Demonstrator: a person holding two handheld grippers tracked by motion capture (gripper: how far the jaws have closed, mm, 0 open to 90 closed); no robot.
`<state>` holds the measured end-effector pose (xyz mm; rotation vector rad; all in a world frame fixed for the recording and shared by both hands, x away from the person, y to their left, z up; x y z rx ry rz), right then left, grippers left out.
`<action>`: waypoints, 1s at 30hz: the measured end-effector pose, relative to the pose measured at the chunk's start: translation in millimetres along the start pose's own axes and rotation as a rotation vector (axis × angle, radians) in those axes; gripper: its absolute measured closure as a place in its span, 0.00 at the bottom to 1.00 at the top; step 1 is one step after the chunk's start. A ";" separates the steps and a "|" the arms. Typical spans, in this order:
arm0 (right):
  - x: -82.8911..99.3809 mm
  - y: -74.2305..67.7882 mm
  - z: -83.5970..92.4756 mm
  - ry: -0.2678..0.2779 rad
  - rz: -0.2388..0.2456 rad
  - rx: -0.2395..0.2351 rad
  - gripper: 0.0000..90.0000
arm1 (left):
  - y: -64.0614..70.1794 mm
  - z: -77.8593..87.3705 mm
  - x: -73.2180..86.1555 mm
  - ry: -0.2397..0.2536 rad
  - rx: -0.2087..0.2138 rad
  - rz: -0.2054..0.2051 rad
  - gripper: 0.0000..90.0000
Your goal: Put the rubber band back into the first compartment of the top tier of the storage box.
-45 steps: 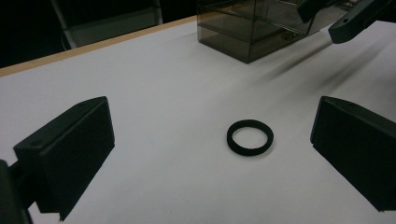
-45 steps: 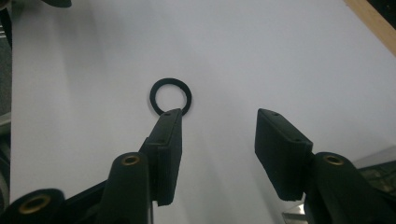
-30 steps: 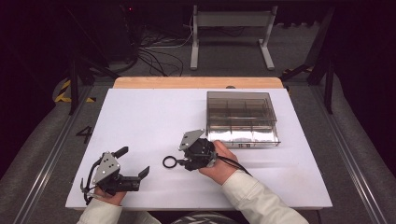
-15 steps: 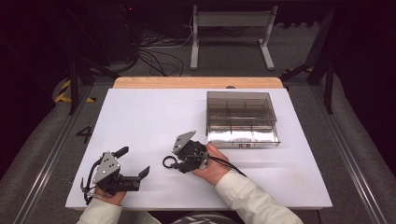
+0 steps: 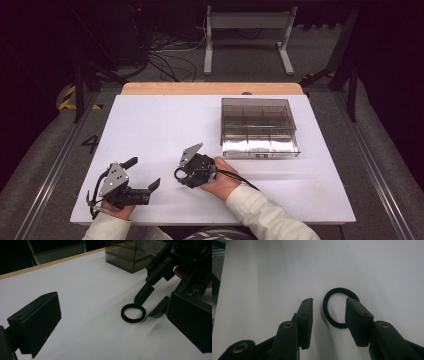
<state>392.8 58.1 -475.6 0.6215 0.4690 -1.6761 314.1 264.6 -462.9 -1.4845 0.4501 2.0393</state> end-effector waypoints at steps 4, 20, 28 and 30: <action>-1.2 -2.0 -5.0 -0.010 0.012 -0.003 0.68 | 0.0 -0.1 0.0 0.000 0.001 0.000 0.00; -1.7 -3.9 -11.7 -0.034 0.036 -0.002 0.93 | 0.1 -0.4 0.0 0.000 0.004 0.002 0.00; -2.5 -3.1 -9.6 -0.028 0.038 0.014 0.98 | -0.1 0.0 0.0 0.002 0.005 0.003 0.00; -2.8 -3.1 -8.5 -0.025 0.036 0.018 0.98 | 0.0 0.3 0.0 0.002 0.006 0.006 0.00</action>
Point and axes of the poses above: each handheld gripper's, and its own axes: z roughly backward along the jaws, x roughly out of its underside, y roughly to its right, the point moved 3 cm from there along -z, roughly forward along the jaws, and after that the axes turned 1 degree about -z, right-handed, at the moved point
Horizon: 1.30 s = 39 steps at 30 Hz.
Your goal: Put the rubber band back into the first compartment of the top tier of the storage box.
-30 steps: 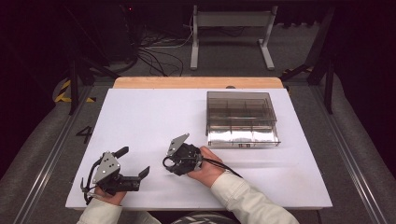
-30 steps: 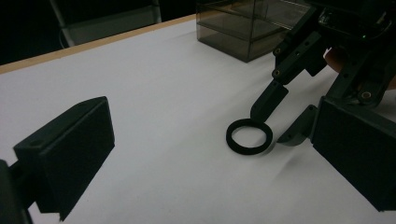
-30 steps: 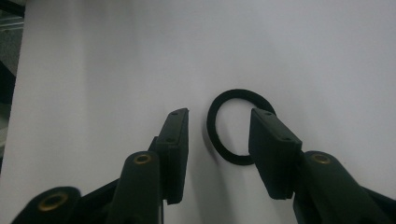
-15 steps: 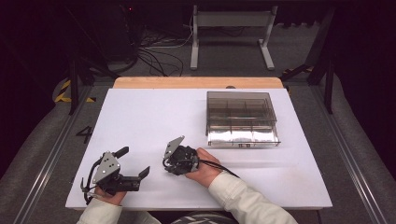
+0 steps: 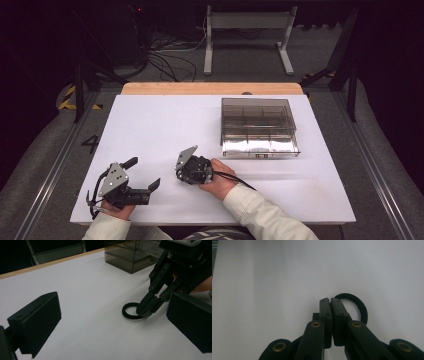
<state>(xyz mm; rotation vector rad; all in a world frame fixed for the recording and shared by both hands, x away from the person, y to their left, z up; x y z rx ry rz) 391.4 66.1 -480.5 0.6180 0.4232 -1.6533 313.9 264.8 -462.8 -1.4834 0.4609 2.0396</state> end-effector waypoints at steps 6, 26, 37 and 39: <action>-2.2 1.2 8.3 0.031 -0.012 -0.002 0.99 | -0.1 0.2 -0.1 0.000 -0.001 -0.003 0.00; -7.9 4.6 49.2 0.155 -0.044 0.028 0.99 | 0.3 -0.3 0.0 -0.001 -0.002 -0.004 0.00; 0.3 5.9 77.2 0.215 -0.072 0.057 0.98 | 0.4 -0.5 0.3 -0.007 -0.001 -0.007 0.00; 1.4 6.6 82.2 0.218 -0.071 0.068 0.98 | 0.9 -0.3 0.0 -0.007 -0.001 -0.005 0.00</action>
Point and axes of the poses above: each handheld gripper's, and its own axes: z roughly backward along the jaws, x roughly out of its underside, y roughly to its right, the point moved 3 cm from there along -z, roughly forward along the jaws, and after that the axes turned 1 degree about -z, right-handed, at the moved point
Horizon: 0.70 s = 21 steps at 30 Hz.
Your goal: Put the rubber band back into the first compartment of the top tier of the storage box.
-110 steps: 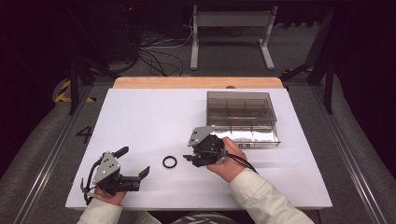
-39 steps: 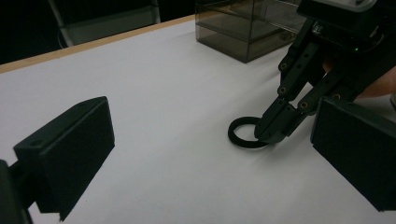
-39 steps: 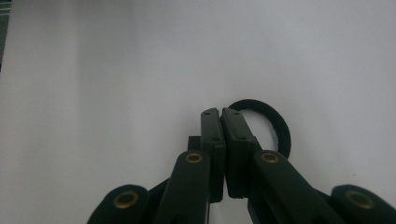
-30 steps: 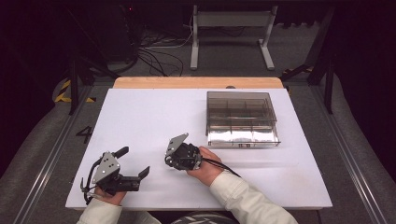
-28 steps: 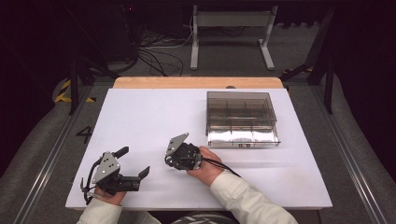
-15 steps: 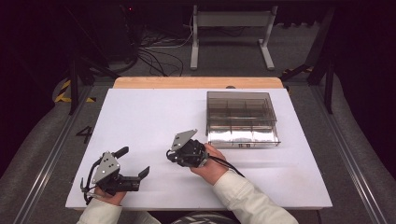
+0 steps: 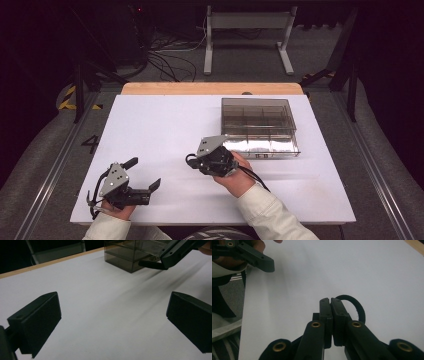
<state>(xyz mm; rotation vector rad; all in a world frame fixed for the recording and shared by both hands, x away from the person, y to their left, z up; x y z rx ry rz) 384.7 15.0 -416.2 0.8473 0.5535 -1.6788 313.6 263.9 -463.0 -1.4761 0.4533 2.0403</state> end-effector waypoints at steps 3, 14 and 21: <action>-0.3 1.3 5.7 0.011 -0.008 0.007 0.98 | -0.2 -0.2 -0.1 0.005 -0.002 0.000 0.00; 0.3 8.8 19.5 0.027 -0.024 0.043 0.98 | -0.8 -0.4 0.4 0.006 0.005 0.004 0.00; 3.7 18.3 34.6 0.007 -0.054 0.092 0.98 | -0.4 -1.1 0.4 0.004 0.010 0.008 0.00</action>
Point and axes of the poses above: each handheld gripper's, and its own axes: z roughly backward along the jaws, x roughly out of its underside, y roughly to its right, the point moved 3 cm from there along -z, roughly forward along the jaws, and after that the axes turned 1 degree about -z, right-handed, at the moved point
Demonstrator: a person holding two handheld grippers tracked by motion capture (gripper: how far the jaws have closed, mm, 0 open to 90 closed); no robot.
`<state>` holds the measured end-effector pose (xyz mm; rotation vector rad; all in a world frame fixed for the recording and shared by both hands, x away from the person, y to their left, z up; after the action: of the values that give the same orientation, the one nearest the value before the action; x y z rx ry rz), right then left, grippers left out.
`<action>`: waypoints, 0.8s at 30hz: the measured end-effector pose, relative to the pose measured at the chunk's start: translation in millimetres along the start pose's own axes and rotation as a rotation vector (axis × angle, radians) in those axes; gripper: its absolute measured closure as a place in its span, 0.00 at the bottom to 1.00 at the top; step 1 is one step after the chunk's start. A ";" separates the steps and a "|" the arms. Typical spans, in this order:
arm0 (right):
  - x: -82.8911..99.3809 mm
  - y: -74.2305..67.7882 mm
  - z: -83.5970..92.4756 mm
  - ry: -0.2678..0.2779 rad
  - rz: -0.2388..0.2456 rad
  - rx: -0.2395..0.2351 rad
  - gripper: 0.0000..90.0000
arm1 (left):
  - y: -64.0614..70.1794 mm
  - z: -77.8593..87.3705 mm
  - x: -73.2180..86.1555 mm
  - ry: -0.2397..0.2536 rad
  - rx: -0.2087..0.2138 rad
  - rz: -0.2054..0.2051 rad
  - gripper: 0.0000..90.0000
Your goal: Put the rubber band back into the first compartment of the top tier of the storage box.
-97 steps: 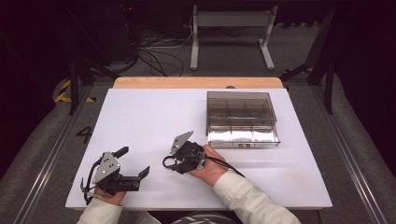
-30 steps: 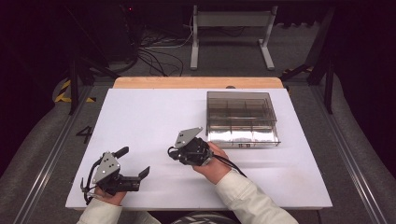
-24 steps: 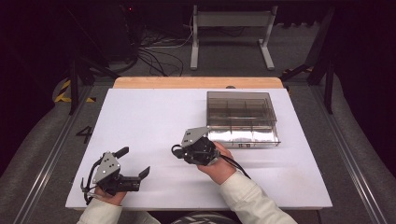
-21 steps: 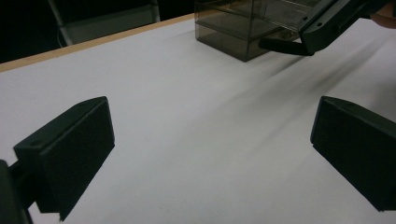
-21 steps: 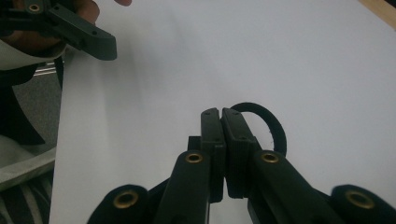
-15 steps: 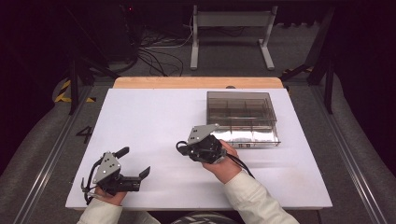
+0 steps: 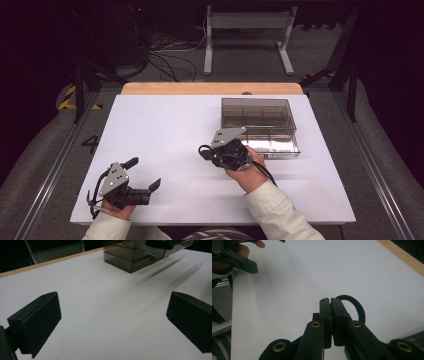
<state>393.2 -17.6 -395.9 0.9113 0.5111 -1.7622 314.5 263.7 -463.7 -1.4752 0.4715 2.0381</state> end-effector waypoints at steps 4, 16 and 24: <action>6.1 9.2 10.7 -0.017 -0.023 0.032 0.98 | 0.0 -0.3 0.2 -0.002 -0.001 0.003 0.00; 10.1 23.8 25.7 -0.022 -0.075 0.073 0.98 | -0.2 -1.3 0.2 -0.009 -0.001 -0.007 0.00; 12.2 31.3 31.4 -0.029 -0.095 0.099 0.98 | -0.1 -1.2 0.2 -0.006 0.001 -0.006 0.00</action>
<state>409.5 -58.7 -383.4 0.9420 0.4587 -1.8980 315.5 263.2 -464.3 -1.4678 0.4649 2.0367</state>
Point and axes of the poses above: each handheld gripper's, and its own axes: z roughly backward along the jaws, x roughly out of its underside, y roughly to its right, the point moved 3 cm from there along -z, roughly forward along the jaws, and after that the axes turned 1 degree about -z, right-handed, at the moved point
